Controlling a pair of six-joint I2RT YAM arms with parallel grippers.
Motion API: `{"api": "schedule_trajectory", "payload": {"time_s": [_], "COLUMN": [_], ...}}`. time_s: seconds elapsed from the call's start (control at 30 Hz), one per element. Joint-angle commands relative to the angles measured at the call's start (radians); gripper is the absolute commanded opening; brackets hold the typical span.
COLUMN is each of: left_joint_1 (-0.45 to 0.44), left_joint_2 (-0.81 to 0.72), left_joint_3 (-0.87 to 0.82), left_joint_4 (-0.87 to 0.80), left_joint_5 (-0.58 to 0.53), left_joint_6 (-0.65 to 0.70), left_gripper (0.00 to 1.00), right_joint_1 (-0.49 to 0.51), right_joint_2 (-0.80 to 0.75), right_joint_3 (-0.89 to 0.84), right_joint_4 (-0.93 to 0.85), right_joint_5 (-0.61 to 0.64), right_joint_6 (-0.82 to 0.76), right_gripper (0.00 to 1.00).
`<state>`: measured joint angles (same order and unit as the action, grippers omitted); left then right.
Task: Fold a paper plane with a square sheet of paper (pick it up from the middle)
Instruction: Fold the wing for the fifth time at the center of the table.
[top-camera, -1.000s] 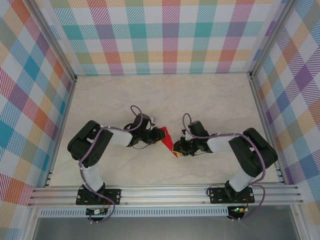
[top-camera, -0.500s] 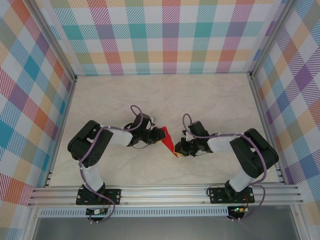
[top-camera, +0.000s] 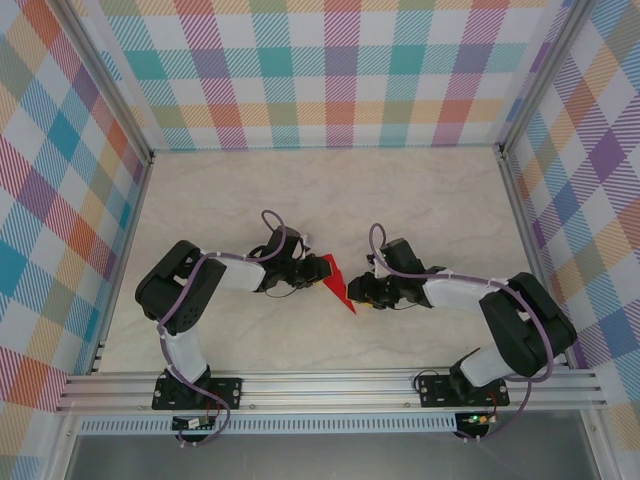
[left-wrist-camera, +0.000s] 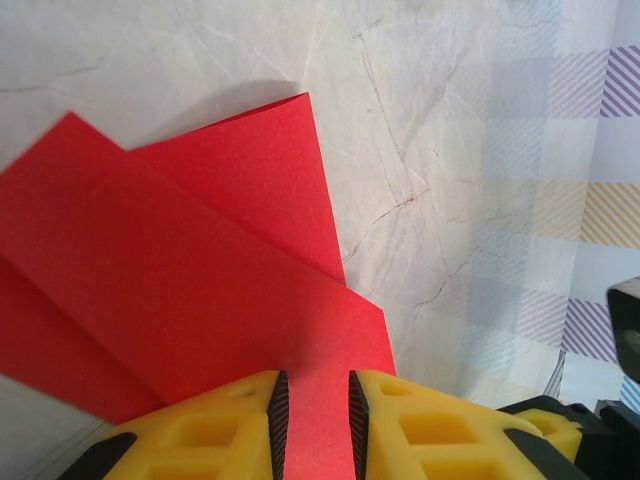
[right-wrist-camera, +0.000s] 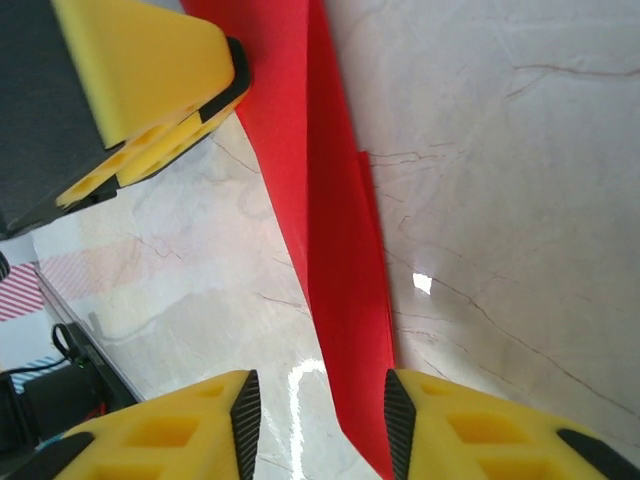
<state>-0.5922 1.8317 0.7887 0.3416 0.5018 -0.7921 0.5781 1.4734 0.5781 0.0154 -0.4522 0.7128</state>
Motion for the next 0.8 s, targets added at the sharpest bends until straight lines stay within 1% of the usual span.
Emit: {"api": "schedule_trajectory", "payload": {"time_s": [0.0,0.1,0.33,0.57,0.77], "left_joint_1": [-0.009,-0.009,-0.009,-0.009,-0.009], "left_joint_2": [0.067,0.069,0.070,0.070,0.077], "left_joint_3": [0.004,0.006,0.006,0.010,0.014], "left_joint_4": [-0.064,-0.066,-0.067,-0.072,-0.073], "left_joint_5": [-0.023,-0.021,-0.019,-0.017,-0.014], "left_joint_6": [0.026,0.027,0.026,0.026,0.026], "left_gripper": [0.25,0.25,0.25,0.25,0.25], "right_joint_1": [0.019,0.036,0.082,0.089,0.089], "right_joint_2": [-0.011,0.004,0.059,0.105,0.122], "right_joint_3": [0.035,0.059,0.124,0.151,0.151], "right_joint_4": [-0.087,-0.119,-0.172,-0.204,-0.204], "right_joint_5": [0.047,0.079,0.119,0.157,0.155], "right_joint_6": [-0.099,-0.135,-0.201,-0.222,-0.227], "right_gripper": [0.44,0.45,0.46,0.42,0.33]}}
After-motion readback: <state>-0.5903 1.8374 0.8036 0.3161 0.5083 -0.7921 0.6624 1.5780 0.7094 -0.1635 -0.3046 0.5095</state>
